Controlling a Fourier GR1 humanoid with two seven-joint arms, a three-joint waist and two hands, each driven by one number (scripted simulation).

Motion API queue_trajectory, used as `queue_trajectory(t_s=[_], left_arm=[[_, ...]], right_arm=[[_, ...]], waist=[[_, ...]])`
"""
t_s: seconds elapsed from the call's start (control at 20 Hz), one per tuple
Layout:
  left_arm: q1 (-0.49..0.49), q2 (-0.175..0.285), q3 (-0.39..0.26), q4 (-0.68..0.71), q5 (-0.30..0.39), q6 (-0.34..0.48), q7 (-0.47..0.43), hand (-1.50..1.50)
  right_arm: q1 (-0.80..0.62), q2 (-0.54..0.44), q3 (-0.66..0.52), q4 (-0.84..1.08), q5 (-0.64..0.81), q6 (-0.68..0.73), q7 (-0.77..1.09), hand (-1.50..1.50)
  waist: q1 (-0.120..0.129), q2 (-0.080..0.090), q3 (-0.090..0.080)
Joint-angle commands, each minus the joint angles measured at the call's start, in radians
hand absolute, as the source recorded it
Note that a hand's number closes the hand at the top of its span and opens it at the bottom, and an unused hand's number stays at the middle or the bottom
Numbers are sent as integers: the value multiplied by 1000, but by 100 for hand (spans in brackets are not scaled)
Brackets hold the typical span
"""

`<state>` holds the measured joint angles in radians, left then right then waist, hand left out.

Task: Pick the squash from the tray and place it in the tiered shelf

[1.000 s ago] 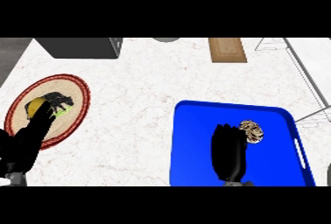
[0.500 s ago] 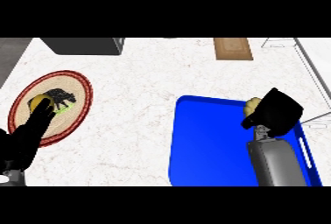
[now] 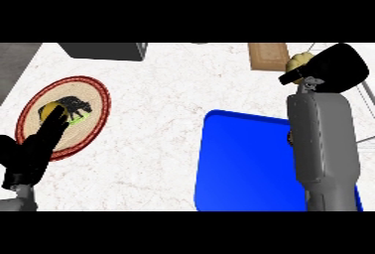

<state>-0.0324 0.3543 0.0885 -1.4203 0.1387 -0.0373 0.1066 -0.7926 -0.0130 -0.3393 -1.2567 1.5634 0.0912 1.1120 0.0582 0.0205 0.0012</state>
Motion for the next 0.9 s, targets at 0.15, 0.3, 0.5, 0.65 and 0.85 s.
queue_trajectory(t_s=[0.15,0.3,0.5,0.65,0.85], left_arm=[[-4,-44,-31,-7,-33,40,11,0],[5,-19,-8,18,-30,22,-10,0],[-13,2,32,70,-7,2,-16,0],[-15,-21,6,28,-27,23,-5,0],[46,-1,23,32,-8,-27,-53,0]], right_arm=[[-231,12,-79,82,67,-212,189,150],[-355,12,-80,84,114,-175,230,150],[-427,-41,-110,138,176,-184,197,150],[-480,-66,-145,239,216,-244,204,150],[-568,-115,-144,267,314,-188,227,150]], waist=[[-10,-8,-1],[-16,-13,-2],[-34,-13,-3],[-24,-9,-2],[-19,-13,-3]])
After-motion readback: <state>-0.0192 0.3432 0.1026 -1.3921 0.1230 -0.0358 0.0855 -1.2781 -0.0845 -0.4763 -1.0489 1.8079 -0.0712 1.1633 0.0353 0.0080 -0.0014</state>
